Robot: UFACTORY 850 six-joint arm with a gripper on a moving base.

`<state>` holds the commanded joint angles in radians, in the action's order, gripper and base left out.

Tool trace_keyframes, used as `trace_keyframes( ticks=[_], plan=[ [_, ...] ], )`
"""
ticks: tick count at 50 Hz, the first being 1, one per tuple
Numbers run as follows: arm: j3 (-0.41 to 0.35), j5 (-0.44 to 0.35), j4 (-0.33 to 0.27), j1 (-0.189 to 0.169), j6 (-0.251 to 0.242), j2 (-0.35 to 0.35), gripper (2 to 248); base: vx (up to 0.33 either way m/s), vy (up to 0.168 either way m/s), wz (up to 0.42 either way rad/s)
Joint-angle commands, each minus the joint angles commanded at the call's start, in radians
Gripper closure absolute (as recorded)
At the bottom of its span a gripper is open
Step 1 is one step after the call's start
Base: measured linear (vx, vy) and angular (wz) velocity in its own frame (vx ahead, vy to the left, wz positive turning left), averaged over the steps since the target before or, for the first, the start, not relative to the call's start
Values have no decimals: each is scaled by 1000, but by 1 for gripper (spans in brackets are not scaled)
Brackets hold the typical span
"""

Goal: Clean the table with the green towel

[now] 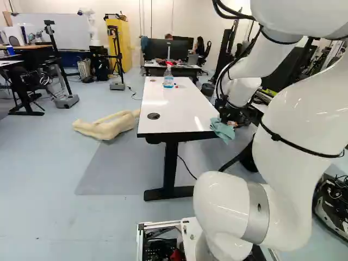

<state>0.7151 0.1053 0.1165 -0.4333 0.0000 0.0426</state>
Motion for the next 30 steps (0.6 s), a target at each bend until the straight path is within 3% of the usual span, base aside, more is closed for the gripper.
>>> trace_keyframes(
  ticks=[19, 30],
  plan=[
    [1, 2, 0, -1, 0, 1, 229, 0, 0, 0],
    [24, 2, 0, -27, 0, 23, 229, 0, 0, 0]
  ],
)
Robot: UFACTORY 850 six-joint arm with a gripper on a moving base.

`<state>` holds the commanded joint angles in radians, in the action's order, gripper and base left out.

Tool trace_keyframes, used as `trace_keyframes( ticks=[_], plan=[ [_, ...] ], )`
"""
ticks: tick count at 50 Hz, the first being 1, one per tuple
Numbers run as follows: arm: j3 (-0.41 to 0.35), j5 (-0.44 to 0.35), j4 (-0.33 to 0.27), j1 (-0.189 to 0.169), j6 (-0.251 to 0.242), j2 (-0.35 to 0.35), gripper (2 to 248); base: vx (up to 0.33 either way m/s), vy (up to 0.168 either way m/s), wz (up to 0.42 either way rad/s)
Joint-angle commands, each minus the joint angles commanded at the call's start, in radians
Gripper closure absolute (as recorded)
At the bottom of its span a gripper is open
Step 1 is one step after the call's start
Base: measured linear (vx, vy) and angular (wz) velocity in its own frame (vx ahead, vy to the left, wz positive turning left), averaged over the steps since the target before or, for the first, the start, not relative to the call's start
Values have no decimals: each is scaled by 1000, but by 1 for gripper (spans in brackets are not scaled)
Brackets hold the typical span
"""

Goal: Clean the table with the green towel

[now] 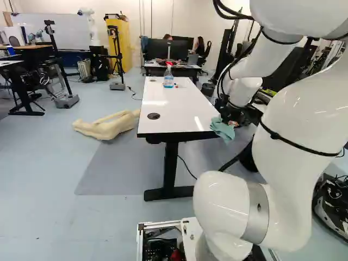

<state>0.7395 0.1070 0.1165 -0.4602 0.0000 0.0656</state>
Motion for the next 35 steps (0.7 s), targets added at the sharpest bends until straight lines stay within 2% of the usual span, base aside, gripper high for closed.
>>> trace_keyframes(
  ticks=[13, 23, 29, 35],
  plan=[
    [32, 0, 0, -41, 0, 30, 229, 0, 0, 0],
    [15, 0, 0, -72, 0, 14, 229, 0, 0, 0],
    [-10, 0, 0, -79, 0, -9, 229, 0, 0, 0],
    [-31, 0, 0, -70, 0, -29, 229, 0, 0, 0]
  ],
)
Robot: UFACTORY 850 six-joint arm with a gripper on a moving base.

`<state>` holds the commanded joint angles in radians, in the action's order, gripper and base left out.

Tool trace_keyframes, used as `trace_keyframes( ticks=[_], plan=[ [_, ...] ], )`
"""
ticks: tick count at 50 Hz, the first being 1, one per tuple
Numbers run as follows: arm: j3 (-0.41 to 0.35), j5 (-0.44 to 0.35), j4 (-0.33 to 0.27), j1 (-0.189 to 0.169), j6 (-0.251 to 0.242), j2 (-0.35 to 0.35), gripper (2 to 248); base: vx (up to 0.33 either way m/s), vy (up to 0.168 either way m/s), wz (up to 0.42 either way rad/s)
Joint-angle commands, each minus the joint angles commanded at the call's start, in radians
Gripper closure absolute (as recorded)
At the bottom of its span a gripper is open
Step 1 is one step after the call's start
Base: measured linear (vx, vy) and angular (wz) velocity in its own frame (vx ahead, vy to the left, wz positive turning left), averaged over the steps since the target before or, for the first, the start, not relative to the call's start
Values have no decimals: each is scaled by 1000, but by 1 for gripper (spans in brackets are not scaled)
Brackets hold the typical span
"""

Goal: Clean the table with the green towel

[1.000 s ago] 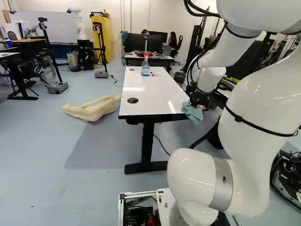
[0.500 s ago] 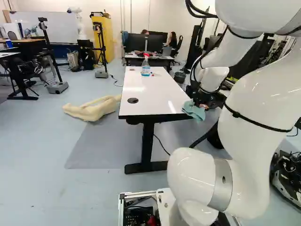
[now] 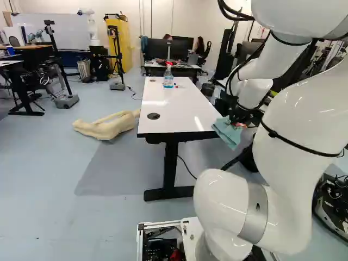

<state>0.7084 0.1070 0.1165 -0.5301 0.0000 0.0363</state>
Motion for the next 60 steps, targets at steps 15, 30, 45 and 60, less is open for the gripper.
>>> trace_keyframes(
  ticks=[15, 30, 45, 60],
  plan=[
    [-59, 0, 0, 39, 0, -57, 229, 0, 0, 0],
    [-87, 0, 0, 93, 0, -86, 229, 0, 0, 0],
    [-55, 0, 0, 153, 0, -53, 229, 0, 0, 0],
    [12, 0, 0, 184, 0, 12, 229, 0, 0, 0]
  ],
)
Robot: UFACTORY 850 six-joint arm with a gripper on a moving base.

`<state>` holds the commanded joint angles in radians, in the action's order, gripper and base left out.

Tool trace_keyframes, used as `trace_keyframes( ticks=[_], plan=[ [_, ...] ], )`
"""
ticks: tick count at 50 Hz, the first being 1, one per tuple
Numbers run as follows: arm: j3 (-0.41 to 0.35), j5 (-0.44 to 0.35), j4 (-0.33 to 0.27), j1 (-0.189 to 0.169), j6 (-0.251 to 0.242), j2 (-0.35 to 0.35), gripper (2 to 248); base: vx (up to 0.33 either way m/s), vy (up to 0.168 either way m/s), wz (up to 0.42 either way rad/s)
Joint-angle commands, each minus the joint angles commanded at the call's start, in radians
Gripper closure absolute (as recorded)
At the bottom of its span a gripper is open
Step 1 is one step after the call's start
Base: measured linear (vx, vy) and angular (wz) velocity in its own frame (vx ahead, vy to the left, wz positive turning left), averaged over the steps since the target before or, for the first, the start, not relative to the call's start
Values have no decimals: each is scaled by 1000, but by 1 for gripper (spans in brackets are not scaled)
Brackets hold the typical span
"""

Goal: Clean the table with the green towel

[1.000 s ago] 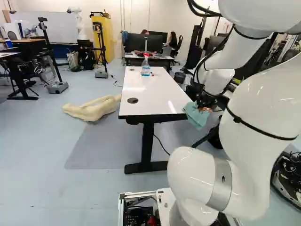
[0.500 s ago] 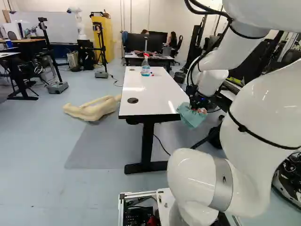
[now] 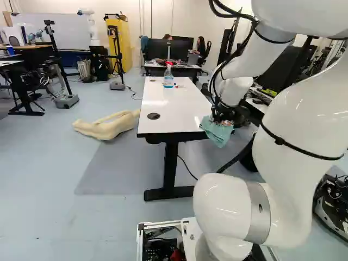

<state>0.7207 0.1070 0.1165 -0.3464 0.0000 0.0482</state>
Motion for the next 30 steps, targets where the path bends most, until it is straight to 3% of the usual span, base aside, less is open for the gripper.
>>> trace_keyframes(
  ticks=[14, 30],
  plan=[
    [71, 0, 0, -5, 0, 66, 229, 0, 0, 0],
    [105, 0, 0, -53, 0, 97, 229, 0, 0, 0]
  ],
)
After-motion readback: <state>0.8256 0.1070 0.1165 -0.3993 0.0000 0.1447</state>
